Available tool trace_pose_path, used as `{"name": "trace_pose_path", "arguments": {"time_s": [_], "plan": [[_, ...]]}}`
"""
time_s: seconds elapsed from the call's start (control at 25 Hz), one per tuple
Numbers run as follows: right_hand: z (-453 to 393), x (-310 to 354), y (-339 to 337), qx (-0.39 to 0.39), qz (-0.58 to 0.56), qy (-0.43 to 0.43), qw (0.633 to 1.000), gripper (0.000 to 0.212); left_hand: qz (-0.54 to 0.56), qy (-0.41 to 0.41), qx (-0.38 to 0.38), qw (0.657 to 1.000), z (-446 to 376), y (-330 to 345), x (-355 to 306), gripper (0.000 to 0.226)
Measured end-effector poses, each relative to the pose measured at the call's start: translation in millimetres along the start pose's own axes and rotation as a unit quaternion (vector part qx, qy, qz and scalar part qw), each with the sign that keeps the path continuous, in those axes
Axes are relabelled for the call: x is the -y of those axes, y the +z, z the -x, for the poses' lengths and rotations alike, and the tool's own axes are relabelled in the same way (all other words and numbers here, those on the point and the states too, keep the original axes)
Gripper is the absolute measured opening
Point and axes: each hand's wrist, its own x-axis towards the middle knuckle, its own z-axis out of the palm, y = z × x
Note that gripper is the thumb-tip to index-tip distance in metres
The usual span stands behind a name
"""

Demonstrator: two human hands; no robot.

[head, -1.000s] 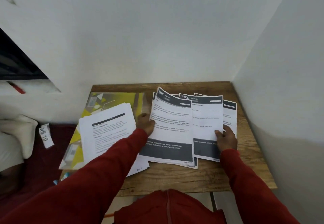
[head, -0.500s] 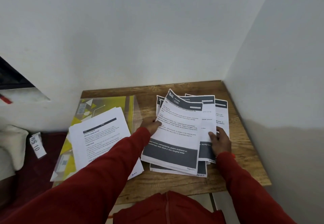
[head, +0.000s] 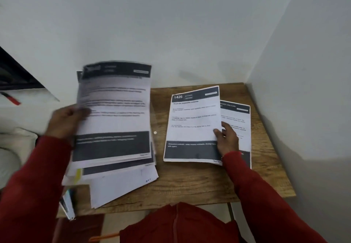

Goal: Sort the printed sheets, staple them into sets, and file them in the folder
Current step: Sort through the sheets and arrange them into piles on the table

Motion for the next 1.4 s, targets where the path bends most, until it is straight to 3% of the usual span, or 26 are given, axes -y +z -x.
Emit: {"name": "trace_pose_path", "arguments": {"time_s": [0.2, 0.32, 0.44, 0.6, 0.72, 0.8, 0.88, 0.96, 1.08, 1.16, 1.32, 1.4], "plan": [[0, -1, 32, 0.052, 0.084, -0.006, 0.995, 0.039, 0.15, -0.055, -0.003, 0.987, 19, -31, 7, 0.018], [-9, -7, 12, -0.053, 0.158, -0.018, 0.986, 0.046, 0.17, -0.072, 0.02, 0.983, 19, -14, 30, 0.021], [-14, -20, -29, -0.105, 0.334, 0.075, 0.934, 0.071, 0.205, -0.076, 0.061, 0.974, 23, 16, 36, 0.023], [-13, -32, -50, -0.031, 0.354, 0.157, 0.921, 0.086, 0.246, -0.087, 0.111, 0.959, 22, 62, 19, 0.024], [-18, -34, -55, -0.04, 0.288, 0.189, 0.938, 0.09, 0.262, -0.081, 0.138, 0.952, 23, 89, 8, 0.03], [-19, -35, -63, -0.068, 0.2, 0.179, 0.961, 0.081, 0.246, -0.091, 0.149, 0.953, 22, 104, 11, 0.023], [-21, -33, -75, -0.091, 0.121, 0.133, 0.979, 0.059, 0.213, -0.135, 0.153, 0.955, 22, 119, 27, 0.015], [-24, -27, -84, -0.115, 0.115, 0.076, 0.984, 0.037, 0.16, -0.184, 0.15, 0.958, 20, 133, 55, 0.011], [-26, -4, -92, -0.173, 0.116, -0.017, 0.978, 0.029, 0.04, -0.205, 0.137, 0.968, 17, 157, 96, 0.004], [-24, 18, -95, -0.191, 0.05, -0.077, 0.977, 0.029, -0.023, -0.196, 0.129, 0.972, 18, 168, 106, 0.016], [2, 81, -87, -0.11, -0.28, -0.067, 0.951, 0.024, -0.065, -0.175, 0.126, 0.974, 23, 179, 97, 0.026], [19, 109, -76, -0.053, -0.356, -0.075, 0.93, 0.03, -0.08, -0.162, 0.125, 0.976, 26, 181, 93, 0.028]]}}
